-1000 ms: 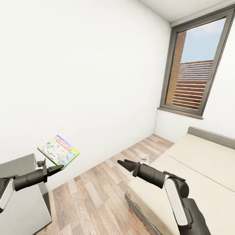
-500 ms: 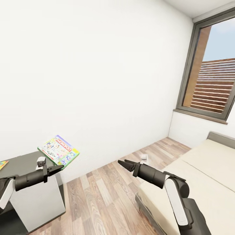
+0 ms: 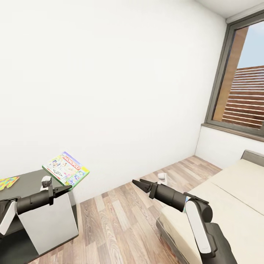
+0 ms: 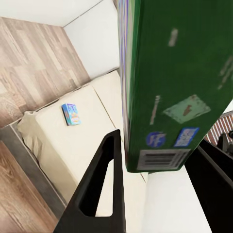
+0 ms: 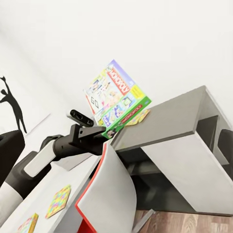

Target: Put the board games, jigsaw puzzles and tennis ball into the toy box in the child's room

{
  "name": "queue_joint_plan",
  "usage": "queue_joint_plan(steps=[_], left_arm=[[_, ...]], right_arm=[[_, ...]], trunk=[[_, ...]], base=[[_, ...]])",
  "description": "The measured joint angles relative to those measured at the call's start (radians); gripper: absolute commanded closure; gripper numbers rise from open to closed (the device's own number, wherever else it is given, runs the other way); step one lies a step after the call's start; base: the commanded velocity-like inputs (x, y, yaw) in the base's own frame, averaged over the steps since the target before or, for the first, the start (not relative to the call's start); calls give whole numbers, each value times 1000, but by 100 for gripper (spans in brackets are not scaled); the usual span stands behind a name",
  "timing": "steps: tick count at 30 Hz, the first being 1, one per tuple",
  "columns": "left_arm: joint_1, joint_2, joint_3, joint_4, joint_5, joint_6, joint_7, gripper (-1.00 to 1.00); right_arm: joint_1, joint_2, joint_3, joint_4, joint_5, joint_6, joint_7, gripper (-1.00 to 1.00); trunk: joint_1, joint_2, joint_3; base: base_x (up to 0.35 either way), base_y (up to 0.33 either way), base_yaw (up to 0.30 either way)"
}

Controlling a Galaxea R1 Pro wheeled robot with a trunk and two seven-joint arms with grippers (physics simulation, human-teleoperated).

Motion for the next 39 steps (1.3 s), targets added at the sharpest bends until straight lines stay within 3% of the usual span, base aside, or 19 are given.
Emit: queue_joint_plan(steps=[7, 20, 39], left_arm=[[0, 0, 0, 0, 0, 0, 0, 100], [0, 0, 0, 0, 0, 0, -3, 100], [0, 1, -1, 0, 0, 0, -3, 100]], right_arm=[[0, -3, -5, 0, -2, 0, 3, -100], [0, 0, -2, 0, -1, -1, 0, -100], [0, 0, -9, 3, -13, -3, 0, -100]], trunk=[[0, 0, 0], [0, 0, 0], [0, 0, 0]], base=[[0, 0, 13], [0, 0, 228], [0, 0, 9]])
